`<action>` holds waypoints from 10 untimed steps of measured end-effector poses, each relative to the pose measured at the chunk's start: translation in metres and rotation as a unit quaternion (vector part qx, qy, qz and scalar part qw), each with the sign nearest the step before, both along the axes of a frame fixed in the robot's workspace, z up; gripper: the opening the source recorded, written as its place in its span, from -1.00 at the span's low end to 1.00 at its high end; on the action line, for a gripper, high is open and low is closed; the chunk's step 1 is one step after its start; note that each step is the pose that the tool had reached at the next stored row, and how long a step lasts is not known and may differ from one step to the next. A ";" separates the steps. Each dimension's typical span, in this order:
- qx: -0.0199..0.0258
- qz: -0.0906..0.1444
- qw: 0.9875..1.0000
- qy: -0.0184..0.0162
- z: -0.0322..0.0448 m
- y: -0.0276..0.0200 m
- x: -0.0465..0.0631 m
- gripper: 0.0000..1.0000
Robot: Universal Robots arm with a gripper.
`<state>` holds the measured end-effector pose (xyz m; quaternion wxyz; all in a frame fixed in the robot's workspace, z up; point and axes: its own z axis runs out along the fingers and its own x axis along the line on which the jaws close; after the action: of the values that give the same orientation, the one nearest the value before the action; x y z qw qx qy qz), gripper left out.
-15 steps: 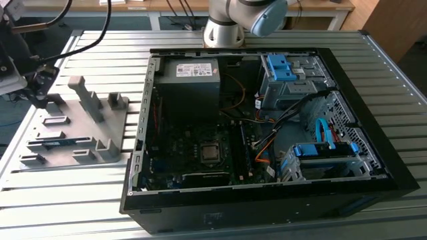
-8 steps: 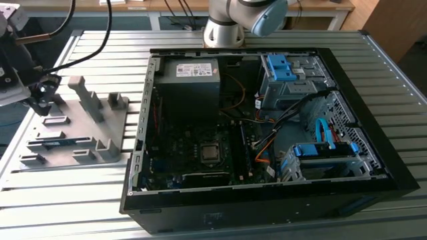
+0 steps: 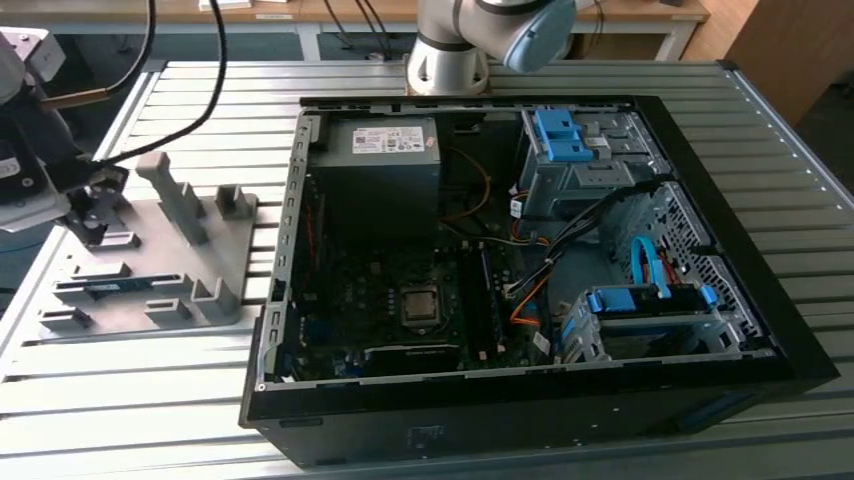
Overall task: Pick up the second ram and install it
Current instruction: 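Reach for the second ram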
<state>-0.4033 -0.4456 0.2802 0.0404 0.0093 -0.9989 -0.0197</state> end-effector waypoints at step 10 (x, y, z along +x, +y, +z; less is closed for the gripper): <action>0.000 0.000 1.000 0.001 -0.0183 -0.0055 0.000 -0.80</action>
<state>-0.4033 -0.4511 0.2618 0.0411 0.0097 -0.9989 -0.0197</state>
